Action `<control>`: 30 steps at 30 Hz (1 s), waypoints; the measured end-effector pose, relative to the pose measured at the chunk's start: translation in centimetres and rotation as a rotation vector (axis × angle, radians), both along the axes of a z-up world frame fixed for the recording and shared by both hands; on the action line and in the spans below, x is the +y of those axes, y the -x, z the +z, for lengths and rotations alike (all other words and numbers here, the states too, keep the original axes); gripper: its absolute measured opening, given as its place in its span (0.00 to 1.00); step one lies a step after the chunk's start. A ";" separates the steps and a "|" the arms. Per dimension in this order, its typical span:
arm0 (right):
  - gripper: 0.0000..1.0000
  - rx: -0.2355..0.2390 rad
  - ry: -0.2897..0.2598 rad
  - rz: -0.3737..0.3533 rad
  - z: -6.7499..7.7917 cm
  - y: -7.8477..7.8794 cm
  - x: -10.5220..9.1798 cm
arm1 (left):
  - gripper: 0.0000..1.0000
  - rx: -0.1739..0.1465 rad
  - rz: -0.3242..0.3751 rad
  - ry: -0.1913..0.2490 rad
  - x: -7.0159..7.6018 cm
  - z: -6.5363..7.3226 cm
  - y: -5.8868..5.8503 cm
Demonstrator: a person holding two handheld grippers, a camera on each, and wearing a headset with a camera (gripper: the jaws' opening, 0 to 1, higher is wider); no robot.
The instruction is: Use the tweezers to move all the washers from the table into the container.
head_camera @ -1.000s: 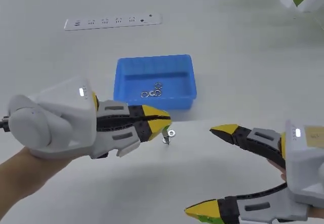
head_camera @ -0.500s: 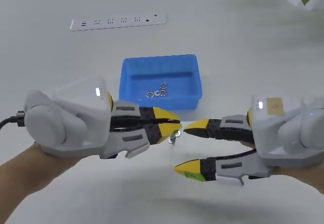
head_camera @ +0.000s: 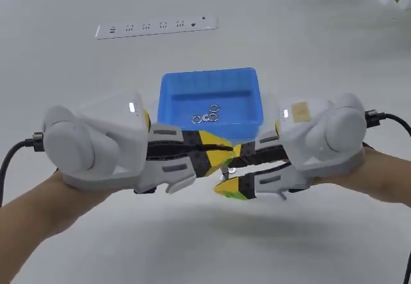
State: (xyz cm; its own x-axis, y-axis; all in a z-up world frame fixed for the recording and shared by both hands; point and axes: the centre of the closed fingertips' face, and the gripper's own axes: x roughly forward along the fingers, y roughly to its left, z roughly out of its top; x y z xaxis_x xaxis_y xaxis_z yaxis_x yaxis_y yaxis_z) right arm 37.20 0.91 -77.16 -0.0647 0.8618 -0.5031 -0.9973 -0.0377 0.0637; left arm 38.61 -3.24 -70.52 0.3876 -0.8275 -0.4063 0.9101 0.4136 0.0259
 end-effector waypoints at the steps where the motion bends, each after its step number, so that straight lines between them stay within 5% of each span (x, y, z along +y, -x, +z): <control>1: 0.20 -0.003 0.002 0.002 0.0 -0.1 0.0 | 0.06 0.001 0.000 0.000 0.0 0.0 0.0; 11: 0.12 -0.027 0.017 0.056 -0.2 -0.4 -0.2 | 0.06 0.004 -0.012 -0.008 0.1 -0.3 0.2; 22: 0.10 0.042 -0.067 0.125 0.0 -0.5 -0.3 | 0.06 0.000 -0.018 -0.017 -0.1 -0.3 -0.2; 30: 0.09 0.025 -0.074 0.135 0.2 0.0 -0.1 | 0.06 0.005 -0.005 -0.038 -0.1 -0.4 -0.2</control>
